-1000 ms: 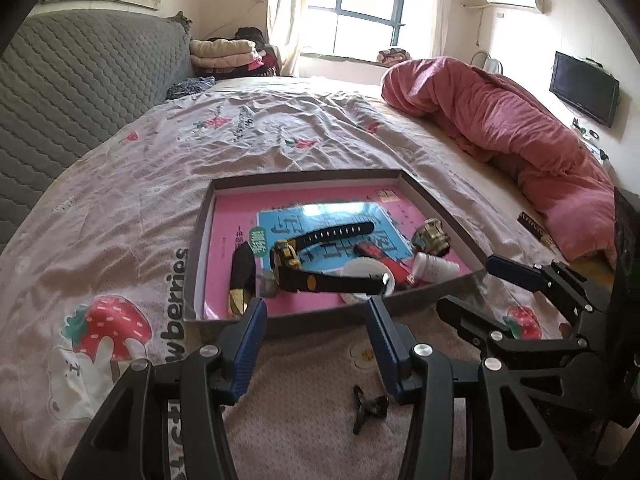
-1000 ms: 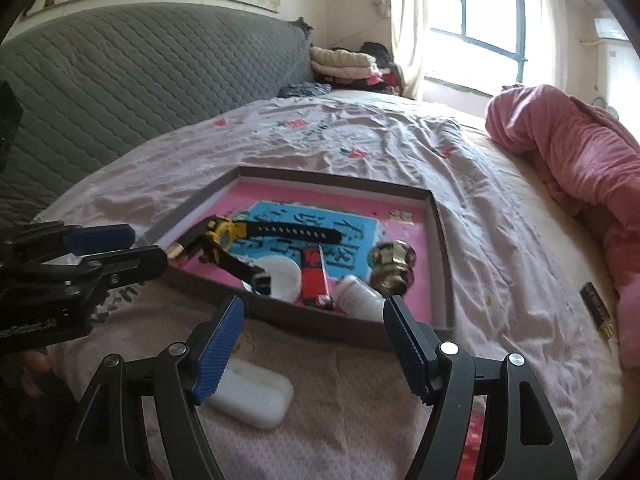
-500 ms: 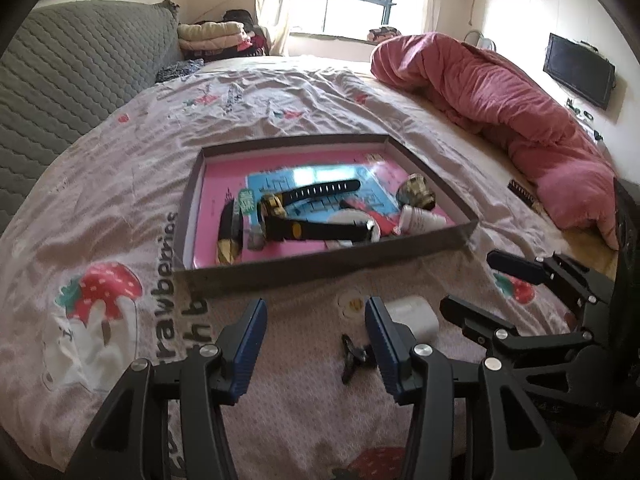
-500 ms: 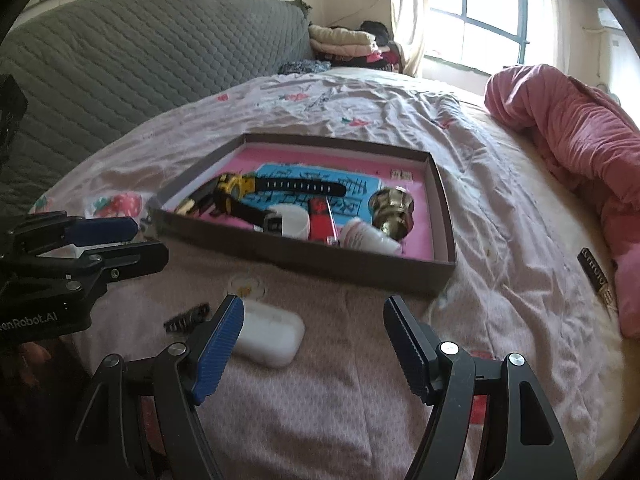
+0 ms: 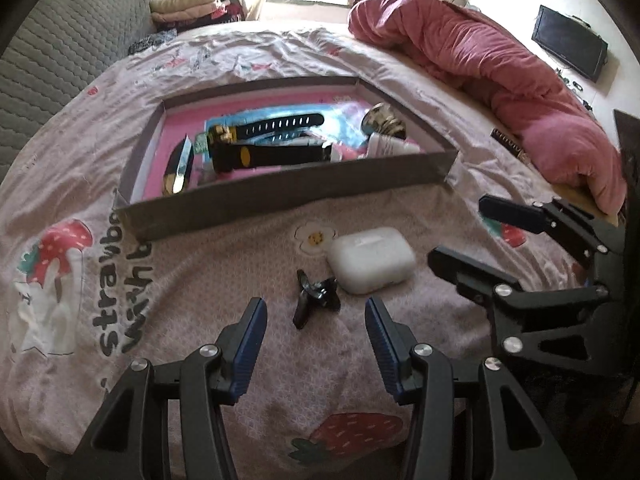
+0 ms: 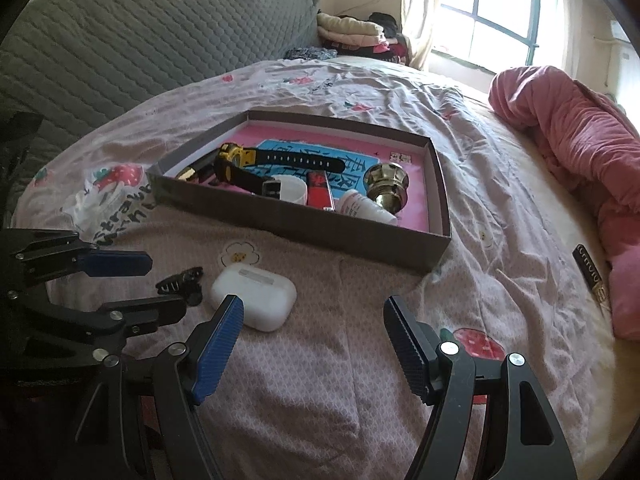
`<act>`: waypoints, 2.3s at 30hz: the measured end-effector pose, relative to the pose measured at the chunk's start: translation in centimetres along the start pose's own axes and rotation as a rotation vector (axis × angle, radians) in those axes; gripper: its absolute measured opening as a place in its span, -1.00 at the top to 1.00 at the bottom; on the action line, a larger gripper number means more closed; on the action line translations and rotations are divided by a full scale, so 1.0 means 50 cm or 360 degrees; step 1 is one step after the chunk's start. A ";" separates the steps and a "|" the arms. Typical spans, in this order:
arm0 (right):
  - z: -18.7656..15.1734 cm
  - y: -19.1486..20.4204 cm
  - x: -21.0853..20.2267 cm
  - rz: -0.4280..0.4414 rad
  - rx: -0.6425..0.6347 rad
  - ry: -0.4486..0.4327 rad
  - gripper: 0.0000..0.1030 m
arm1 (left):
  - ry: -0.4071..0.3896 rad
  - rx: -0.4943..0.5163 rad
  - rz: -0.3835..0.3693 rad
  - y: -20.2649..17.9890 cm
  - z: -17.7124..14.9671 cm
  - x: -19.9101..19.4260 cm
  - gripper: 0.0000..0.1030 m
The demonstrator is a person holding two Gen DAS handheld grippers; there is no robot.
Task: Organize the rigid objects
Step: 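Move the left tool to the small black clip while the right approaches the white earbud case, then close the left tool on the black clip while the right closes on the earbud case, then carry the black clip and the earbud case over the box with both tools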
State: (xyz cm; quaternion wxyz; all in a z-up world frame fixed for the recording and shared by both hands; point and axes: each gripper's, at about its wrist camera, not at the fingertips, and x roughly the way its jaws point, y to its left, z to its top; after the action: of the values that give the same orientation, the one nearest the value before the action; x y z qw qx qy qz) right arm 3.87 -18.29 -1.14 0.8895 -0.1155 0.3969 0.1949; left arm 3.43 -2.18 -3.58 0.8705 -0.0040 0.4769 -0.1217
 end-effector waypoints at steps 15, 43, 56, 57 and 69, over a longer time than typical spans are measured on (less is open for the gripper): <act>-0.001 0.036 0.060 0.0065 -0.0097 0.0108 -0.43 | 0.0017 -0.0082 -0.0012 0.055 0.027 0.053 0.02; 0.038 0.041 0.149 0.0256 -0.0104 0.0123 -0.04 | -0.0035 -0.0164 -0.0153 0.094 0.047 0.076 0.30; 0.056 -0.008 0.072 0.0303 0.0043 -0.0088 -0.04 | -0.0148 -0.0230 -0.0210 0.102 0.064 0.028 0.30; 0.060 -0.014 0.066 0.0298 0.0060 -0.0111 -0.04 | -0.0163 -0.0226 -0.0203 0.102 0.065 0.023 0.30; 0.088 -0.029 0.049 0.0235 0.0090 -0.0216 -0.04 | -0.0329 -0.0239 -0.0079 0.125 0.094 -0.019 0.30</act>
State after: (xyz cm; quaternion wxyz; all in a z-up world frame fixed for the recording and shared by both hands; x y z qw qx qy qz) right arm 8.91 -17.39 0.00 0.9004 -0.0473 0.3485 0.2561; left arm 8.13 3.59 -1.02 0.9090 -0.0935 0.3921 -0.1060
